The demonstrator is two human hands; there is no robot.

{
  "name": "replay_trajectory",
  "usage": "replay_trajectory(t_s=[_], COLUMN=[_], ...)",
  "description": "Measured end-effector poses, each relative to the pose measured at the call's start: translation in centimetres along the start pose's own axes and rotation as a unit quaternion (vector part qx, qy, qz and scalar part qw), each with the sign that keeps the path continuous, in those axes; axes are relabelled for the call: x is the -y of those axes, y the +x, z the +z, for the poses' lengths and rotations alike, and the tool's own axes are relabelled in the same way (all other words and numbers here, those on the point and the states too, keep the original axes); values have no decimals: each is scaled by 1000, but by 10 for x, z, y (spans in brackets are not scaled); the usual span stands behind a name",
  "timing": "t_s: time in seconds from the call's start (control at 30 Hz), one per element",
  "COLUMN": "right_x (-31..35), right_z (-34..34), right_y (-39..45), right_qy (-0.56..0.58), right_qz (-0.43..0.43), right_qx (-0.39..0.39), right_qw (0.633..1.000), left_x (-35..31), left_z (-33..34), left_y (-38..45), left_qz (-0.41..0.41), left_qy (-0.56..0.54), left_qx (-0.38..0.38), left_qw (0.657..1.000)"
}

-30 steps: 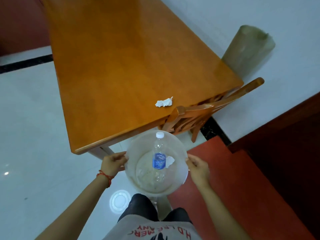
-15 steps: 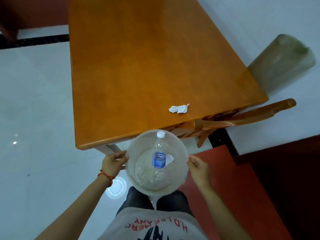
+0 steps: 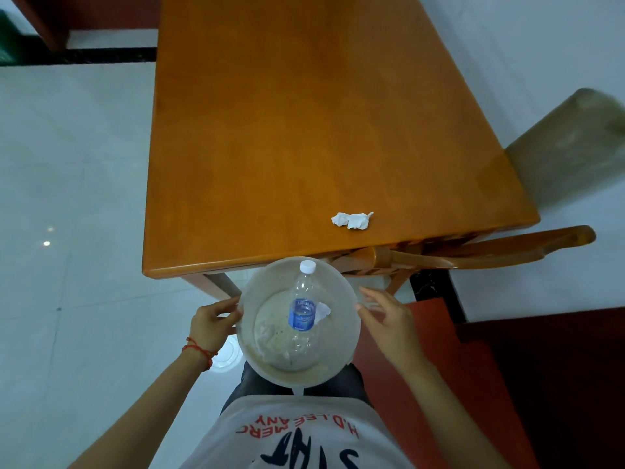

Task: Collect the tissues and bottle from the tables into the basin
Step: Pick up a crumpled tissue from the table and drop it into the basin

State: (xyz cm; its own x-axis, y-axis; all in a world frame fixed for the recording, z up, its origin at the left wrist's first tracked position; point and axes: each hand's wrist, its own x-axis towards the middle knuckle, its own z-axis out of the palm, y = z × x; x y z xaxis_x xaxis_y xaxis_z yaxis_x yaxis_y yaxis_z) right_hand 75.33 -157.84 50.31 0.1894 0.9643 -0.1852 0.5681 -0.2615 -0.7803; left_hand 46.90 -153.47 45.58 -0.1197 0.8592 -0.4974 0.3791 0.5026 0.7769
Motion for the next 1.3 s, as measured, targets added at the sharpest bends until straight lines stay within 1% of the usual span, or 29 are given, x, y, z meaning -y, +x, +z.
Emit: replay_trajectory(t_s=[0.07, 0.13, 0.2, 0.27, 0.33, 0.43, 0.57, 0.67, 0.8, 0.87, 0.9, 1.03, 1.1, 1.2, 1.3], right_x=[26, 49, 66, 74, 72, 53, 25, 13, 9, 8, 8, 5, 5, 18, 51], right_z=[-14, -29, -43, -54, -61, -60, -45, -34, -21, -14, -11, -8, -10, -15, -23], right_y=[2, 10, 27, 55, 88, 139, 186, 206, 219, 221, 222, 221, 219, 210, 193], right_qy=[18, 41, 65, 84, 91, 36, -64, -139, -225, -260, -266, -253, -221, -82, 44], right_qz=[-59, -123, -164, -169, -133, -70, -45, -65, -110, -133, -138, -141, -121, -80, -94], right_qx=[-8, -37, -63, -78, -69, -21, 74, 147, 227, 247, 247, 237, 223, 188, 166], right_qw=[998, 991, 982, 979, 985, 997, 994, 977, 941, 924, 921, 927, 942, 975, 981], left_x=[1, 2, 3, 3, 4, 4, 4, 5, 5, 6, 6, 10, 11, 12, 12], left_z=[1, 1, 2, 4, 5, 7, 8, 10, 11, 13, 13, 16, 17, 18, 19], left_y=[-1, -2, -3, -4, -5, -7, -9, -11, -13, -14, -14, -14, -14, -14, -14], left_qz=[3, 4, 4, -2, -8, -13, -15, -14, -17, -17, -17, -23, -23, -22, -23], left_qy=[3, 1, 0, -5, -8, -13, -20, -27, -37, -33, -33, -28, -29, -33, -35], left_qx=[-8, -11, -12, -15, -18, -22, -29, -35, -42, -45, -46, -55, -55, -56, -54], left_qw=[1000, 1000, 1000, 1000, 1000, 1000, 999, 999, 998, 998, 998, 998, 998, 998, 998])
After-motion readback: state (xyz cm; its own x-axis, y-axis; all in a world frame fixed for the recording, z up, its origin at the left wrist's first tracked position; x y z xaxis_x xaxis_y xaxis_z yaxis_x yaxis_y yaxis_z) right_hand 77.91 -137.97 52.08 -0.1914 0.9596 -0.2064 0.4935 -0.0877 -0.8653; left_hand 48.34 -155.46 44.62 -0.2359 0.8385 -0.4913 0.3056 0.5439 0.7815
